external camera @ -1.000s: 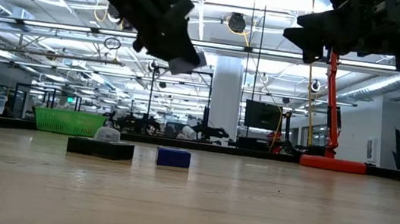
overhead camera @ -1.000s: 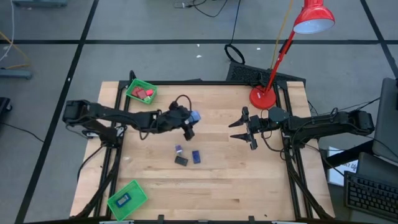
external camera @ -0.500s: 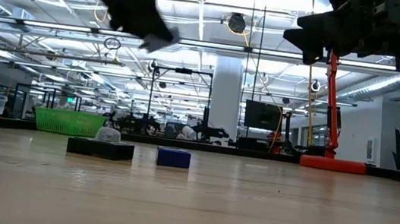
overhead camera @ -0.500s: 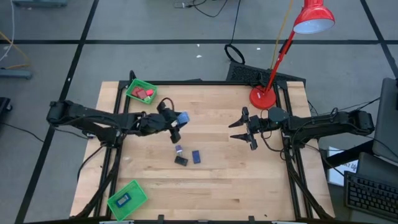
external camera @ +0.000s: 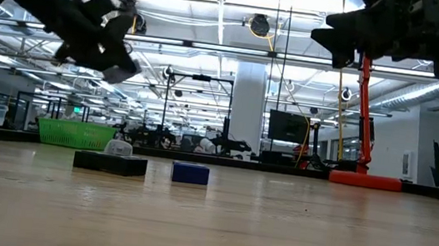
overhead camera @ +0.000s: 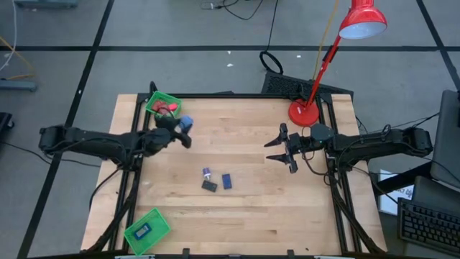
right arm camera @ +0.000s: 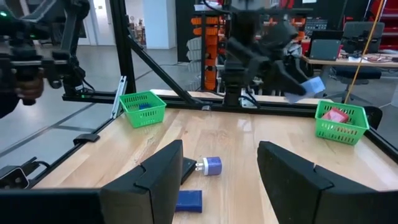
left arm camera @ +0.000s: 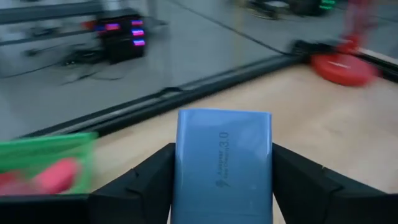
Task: Pick & Place Office items
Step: Put the light blue charger adapter into the top green basket
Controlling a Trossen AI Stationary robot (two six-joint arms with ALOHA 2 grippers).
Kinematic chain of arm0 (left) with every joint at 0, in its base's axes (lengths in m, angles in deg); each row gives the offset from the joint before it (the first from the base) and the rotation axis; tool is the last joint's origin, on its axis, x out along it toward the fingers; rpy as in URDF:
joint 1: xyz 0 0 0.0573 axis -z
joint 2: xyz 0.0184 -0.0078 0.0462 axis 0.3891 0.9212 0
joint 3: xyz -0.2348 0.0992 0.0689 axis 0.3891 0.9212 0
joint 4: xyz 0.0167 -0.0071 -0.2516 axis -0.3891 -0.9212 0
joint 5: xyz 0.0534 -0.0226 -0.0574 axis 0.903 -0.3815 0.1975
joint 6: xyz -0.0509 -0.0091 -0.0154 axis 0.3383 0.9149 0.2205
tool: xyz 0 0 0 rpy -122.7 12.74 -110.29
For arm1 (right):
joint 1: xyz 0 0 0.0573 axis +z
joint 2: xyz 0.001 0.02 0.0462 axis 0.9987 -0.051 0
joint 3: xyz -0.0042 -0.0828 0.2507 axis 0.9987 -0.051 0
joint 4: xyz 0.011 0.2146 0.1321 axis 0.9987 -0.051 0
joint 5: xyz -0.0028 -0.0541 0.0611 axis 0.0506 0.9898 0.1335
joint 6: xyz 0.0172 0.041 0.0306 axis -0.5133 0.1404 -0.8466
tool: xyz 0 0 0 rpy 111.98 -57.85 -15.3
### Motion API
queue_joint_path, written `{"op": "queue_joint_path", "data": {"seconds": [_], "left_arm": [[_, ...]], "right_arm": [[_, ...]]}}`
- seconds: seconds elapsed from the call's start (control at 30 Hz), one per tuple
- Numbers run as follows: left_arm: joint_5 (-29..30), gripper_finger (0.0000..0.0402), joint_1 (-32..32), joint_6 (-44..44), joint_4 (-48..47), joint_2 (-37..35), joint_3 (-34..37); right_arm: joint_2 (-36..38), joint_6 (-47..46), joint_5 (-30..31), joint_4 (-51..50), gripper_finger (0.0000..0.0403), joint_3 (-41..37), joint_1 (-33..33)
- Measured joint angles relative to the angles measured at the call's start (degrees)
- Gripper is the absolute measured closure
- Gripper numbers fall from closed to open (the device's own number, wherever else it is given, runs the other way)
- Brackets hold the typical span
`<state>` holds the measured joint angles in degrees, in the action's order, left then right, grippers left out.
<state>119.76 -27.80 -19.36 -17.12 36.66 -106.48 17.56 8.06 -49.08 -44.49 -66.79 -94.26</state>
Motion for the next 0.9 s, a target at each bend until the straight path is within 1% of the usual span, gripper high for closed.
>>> {"op": "queue_joint_path", "data": {"seconds": [0.1,0.27,0.33,0.5,0.57,0.73,0.83,0.9], "left_arm": [[2.6,0.0189,-4.4,2.8,-2.8,-1.9,0.2],[2.6,0.0191,-13.9,6.8,-4.0,-3.0,0.2],[1.6,0.019,-18.0,7.9,-4.3,-3.0,0.2],[-3.5,0.0167,-28.0,10.8,-5.6,-2.1,0.2],[-4.8,0.0168,-31.4,11.1,-5.4,-1.5,0.2],[-5.7,0.019,-36.9,13.3,-4.2,1.4,0.1],[-7.4,0.019,-38.9,14.4,-2.4,3.9,0.1],[-8.6,0.0179,-39.8,14.7,-0.6,6.1,0.1]], "right_arm": [[0.0,0.1,0.0,0.2,0.0206,0.0,0.0],[0.0,0.8,0.0,0.5,0.0206,0.0,0.0],[0.0,1.0,0.0,0.5,0.0206,0.0,0.0],[0.0,1.5,0.1,0.4,0.0206,0.0,0.0],[0.0,1.6,0.1,0.4,0.0206,0.0,0.0],[0.0,1.8,0.1,0.4,0.0206,0.0,-0.3],[0.0,1.7,0.0,0.4,0.0206,0.0,-0.8],[0.0,1.6,0.0,0.4,0.0206,0.0,-1.1]]}}
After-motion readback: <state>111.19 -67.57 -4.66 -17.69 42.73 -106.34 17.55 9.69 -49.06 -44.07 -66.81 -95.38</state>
